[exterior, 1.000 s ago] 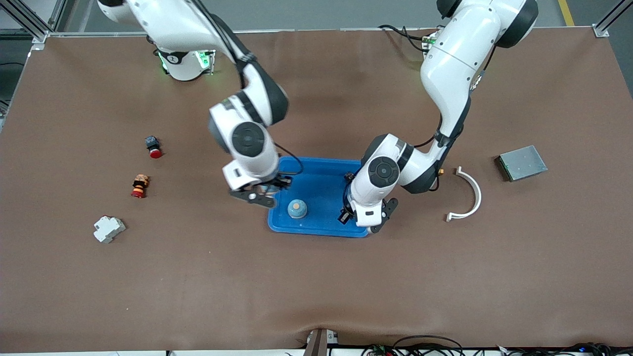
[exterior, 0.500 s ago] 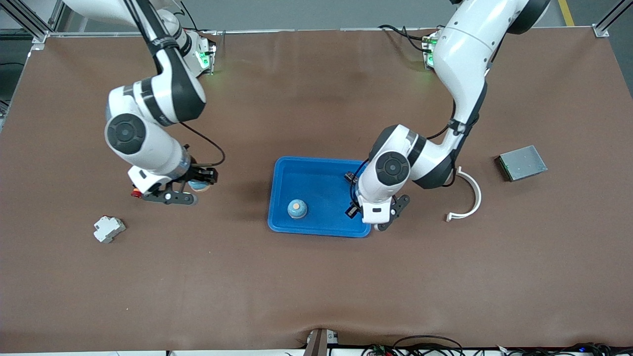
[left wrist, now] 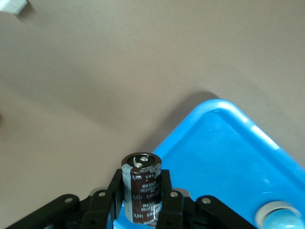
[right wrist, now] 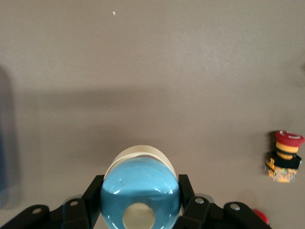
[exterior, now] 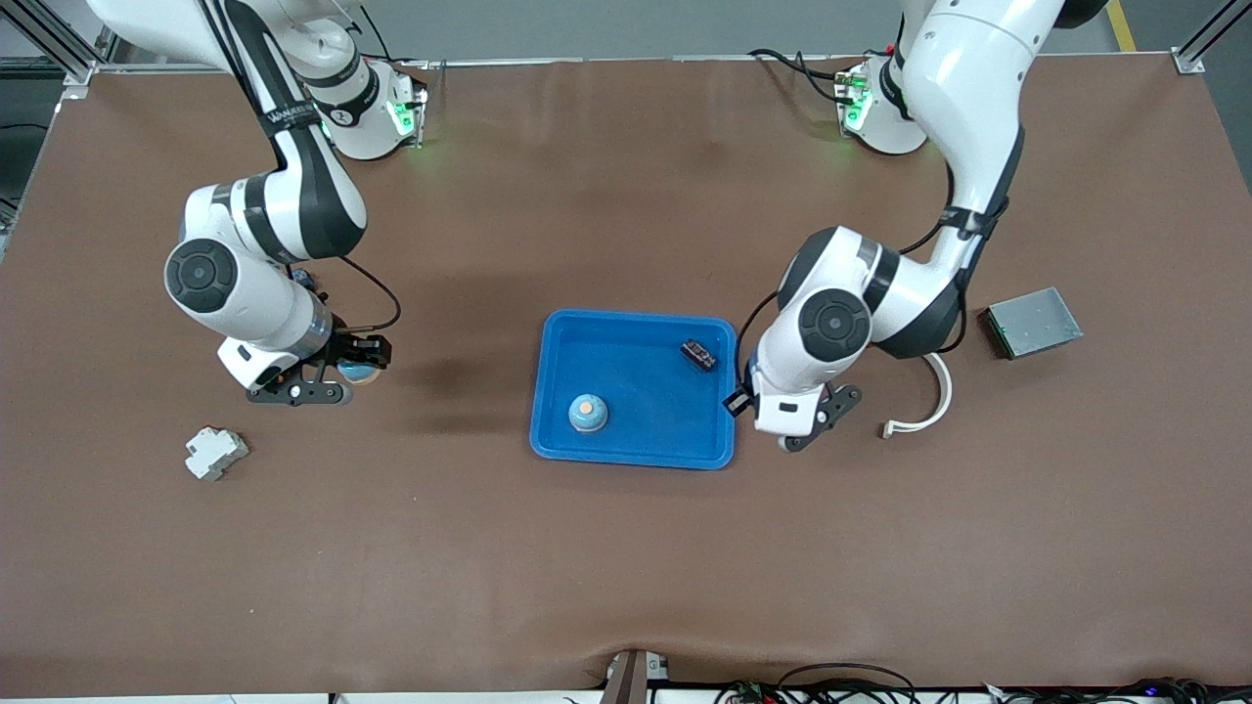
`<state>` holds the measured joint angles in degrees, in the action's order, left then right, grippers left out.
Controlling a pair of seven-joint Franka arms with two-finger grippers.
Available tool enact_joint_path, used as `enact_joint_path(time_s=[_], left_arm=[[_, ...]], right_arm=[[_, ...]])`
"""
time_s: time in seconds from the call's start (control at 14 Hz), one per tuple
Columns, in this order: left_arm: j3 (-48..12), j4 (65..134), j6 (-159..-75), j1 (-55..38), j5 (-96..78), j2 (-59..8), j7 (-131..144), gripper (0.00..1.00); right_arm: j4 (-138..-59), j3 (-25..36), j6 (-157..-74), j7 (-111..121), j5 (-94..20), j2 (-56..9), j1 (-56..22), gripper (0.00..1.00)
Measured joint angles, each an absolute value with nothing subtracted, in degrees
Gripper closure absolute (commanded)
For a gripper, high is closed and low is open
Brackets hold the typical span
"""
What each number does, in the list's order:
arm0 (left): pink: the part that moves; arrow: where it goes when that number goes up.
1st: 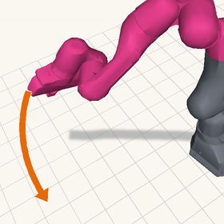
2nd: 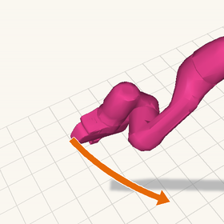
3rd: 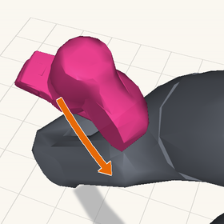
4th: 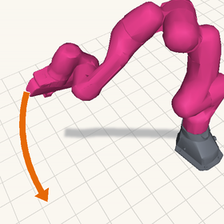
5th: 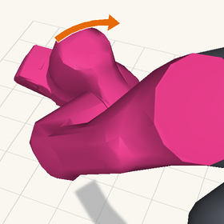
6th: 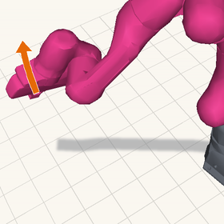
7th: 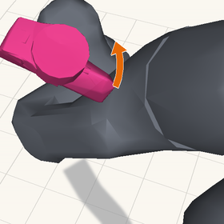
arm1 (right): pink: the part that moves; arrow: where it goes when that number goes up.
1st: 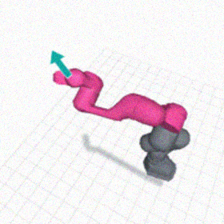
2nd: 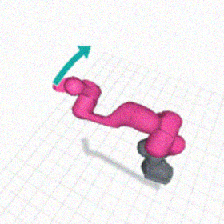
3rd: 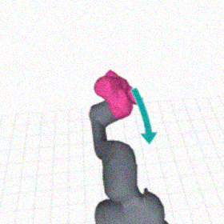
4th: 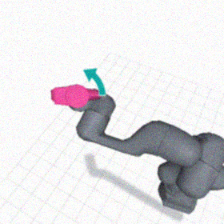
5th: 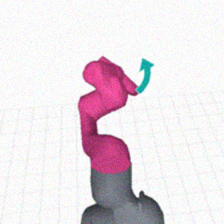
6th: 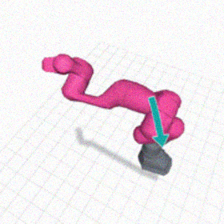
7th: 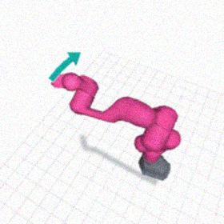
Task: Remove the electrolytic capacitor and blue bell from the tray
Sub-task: 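Lift the bell with the right gripper while the left gripper lifts the capacitor, then lower the bell onto the table while the left gripper sets the capacitor down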
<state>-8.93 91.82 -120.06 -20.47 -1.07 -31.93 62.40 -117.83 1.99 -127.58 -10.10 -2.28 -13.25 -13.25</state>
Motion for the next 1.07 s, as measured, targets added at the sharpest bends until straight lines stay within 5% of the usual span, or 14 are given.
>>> enact_joint_path(time_s=[0.36, 1.07], left_arm=[[-8.91, 98.95, -120.05, -16.66, -1.07, -27.64, 51.53, 1.00], [-8.75, 106.74, -120.13, -6.11, 0.57, -23.39, 31.93, 1.00]], right_arm=[[-126.45, 1.98, -140.16, -7.05, -2.29, -13.35, -12.07, 1.00], [-127.90, 1.97, -143.61, -6.43, -2.63, -19.21, -10.46, 1.00]])
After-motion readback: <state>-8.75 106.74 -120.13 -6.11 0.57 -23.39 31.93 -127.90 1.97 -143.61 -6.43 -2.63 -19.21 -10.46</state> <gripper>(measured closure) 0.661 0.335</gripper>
